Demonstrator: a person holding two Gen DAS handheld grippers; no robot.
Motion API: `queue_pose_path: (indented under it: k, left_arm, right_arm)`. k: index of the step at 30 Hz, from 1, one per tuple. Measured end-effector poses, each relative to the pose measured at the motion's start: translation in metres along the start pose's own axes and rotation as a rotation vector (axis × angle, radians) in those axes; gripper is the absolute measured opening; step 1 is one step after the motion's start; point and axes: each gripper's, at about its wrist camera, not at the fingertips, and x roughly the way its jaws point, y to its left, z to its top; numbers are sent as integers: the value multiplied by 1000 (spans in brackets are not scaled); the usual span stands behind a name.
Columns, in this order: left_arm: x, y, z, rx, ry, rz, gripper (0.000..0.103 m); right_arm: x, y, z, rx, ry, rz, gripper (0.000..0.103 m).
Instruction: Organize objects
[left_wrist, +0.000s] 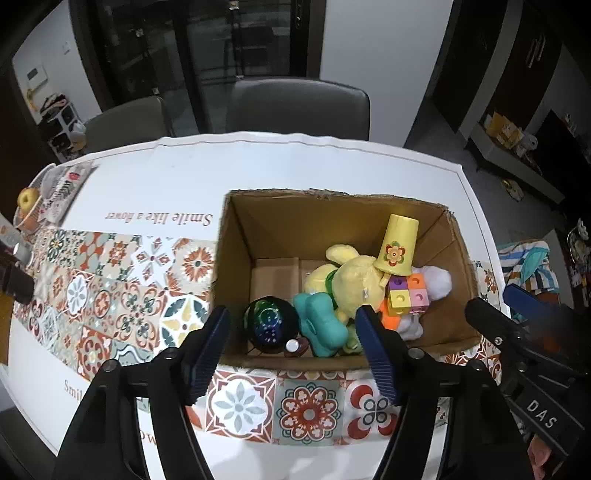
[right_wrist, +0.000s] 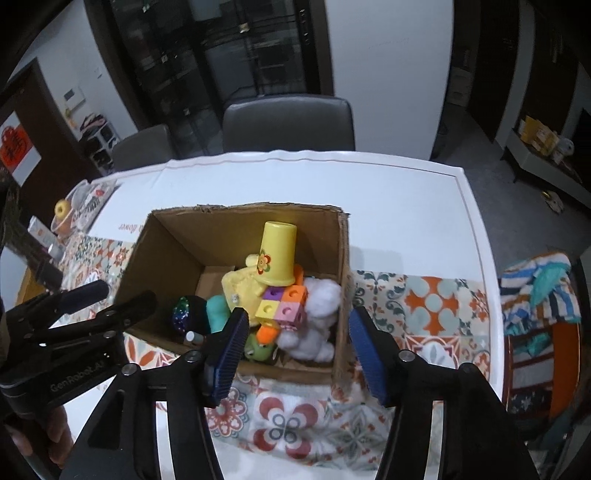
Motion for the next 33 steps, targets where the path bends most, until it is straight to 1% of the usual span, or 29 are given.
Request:
queue_pose_path:
  k: [2, 6, 8, 10, 17, 21, 28, 33]
  left_arm:
    - [-12, 2, -6, -4, -22, 7, 80]
    - [-34, 6, -21, -12, -59, 8, 87]
    - [-44, 6, -27, -10, -78, 13, 92]
    - [-54, 7, -34, -8, -92, 20, 95]
    - [-74, 8, -57, -5, -108, 21, 96]
    - [-84, 11, -69, -17, -118, 18, 96]
    - [-97, 12, -86, -8, -136, 22, 96]
    - [-105, 12, -97, -7, -147, 20, 97]
  right_arm:
    - [-10, -1, -4, 5, -11, -2, 65]
    - [-32, 1, -15, 7, -34, -6, 69]
    - [-40, 3, -21, -6, -39, -5, 70]
    - [-49, 5, -28, -19, -44, -8, 71]
    - [-73, 10, -51, -31, -55, -64, 72]
    - [-81, 12, -62, -45, -59, -68, 72]
    - [-95, 15, -78, -77, -86, -99, 72]
    - [-101, 16, -89, -93, -87, -102, 72]
